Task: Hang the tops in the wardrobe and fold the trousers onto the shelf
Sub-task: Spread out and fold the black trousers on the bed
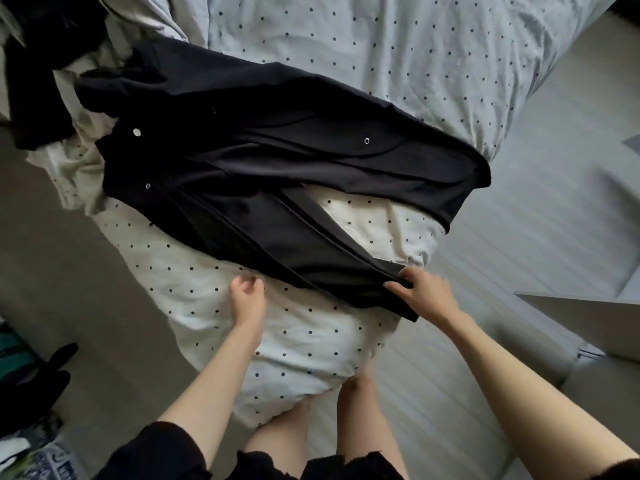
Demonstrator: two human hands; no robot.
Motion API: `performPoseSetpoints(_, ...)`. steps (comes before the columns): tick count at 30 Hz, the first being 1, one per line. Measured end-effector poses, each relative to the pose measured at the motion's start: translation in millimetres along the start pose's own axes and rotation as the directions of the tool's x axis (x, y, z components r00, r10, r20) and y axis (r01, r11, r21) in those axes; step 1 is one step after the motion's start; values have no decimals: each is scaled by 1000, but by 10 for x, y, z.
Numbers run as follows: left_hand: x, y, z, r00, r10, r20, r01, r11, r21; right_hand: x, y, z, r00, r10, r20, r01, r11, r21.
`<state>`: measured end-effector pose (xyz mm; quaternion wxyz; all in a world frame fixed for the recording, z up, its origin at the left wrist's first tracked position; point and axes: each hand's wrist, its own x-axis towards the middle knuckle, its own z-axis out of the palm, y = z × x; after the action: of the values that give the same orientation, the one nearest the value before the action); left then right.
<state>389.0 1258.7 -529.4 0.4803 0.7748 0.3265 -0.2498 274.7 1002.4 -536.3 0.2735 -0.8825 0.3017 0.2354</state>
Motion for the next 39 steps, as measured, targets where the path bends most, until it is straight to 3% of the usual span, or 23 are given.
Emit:
performPoseSetpoints(2, 84, 48, 33, 994, -93, 61, 106, 957, -271, -24, 45, -183, 999, 2, 37, 0, 999, -35)
performPoseSetpoints(5, 209, 187, 92, 978, -150, 145, 207, 791, -576, -11, 109, -367, 986, 4, 167, 14, 994, -108)
performPoseSetpoints(8, 310, 248, 127, 974, -113, 195, 217, 707, -673, 39, 134, -446, 971, -5, 239, 30, 995, -100)
performPoseSetpoints(13, 239, 304, 227, 948, -96, 305, 298, 607, -737, 138, 230, -467, 980, -112, 163, 112, 994, 11)
performPoseSetpoints(18, 116, 364, 329, 978, -21, 206, 175, 615, -769, 261, 358, -576, 988, -156, 15, 156, 986, 53)
performPoseSetpoints(22, -36, 402, 391, 990, 17, 140, 79, 755, -651, 408, 429, -858, 992, -121, 30, 122, 992, -38)
performPoseSetpoints(25, -72, 383, 445, 986, 27, 164, 70, 830, -554, 647, 372, -1064, 978, -115, -173, 89, 984, -152)
performPoseSetpoints(27, -62, 401, 528, 980, 41, 192, 60, 868, -493, 855, 245, -1169, 959, -72, -274, 37, 991, -131)
performPoseSetpoints(32, 26, 406, 731, 986, -62, 157, 136, 843, -520, 857, 100, -734, 993, -21, -120, 6, 992, -127)
performPoseSetpoints(35, 125, 454, 793, 978, -129, 166, 209, 682, -701, 651, 133, -291, 982, 23, -185, -29, 999, -27)
performPoseSetpoints(37, 199, 501, 813, 986, -110, 125, 166, 616, -770, 605, 148, -97, 951, 203, -234, -146, 959, 241)
performPoseSetpoints(38, 222, 522, 821, 991, -95, 96, 134, 609, -782, 598, 144, -45, 918, 349, -190, -240, 869, 433)
performPoseSetpoints(39, 233, 530, 828, 994, -82, 76, 110, 605, -789, 607, 142, -15, 867, 492, -77, -343, 703, 623)
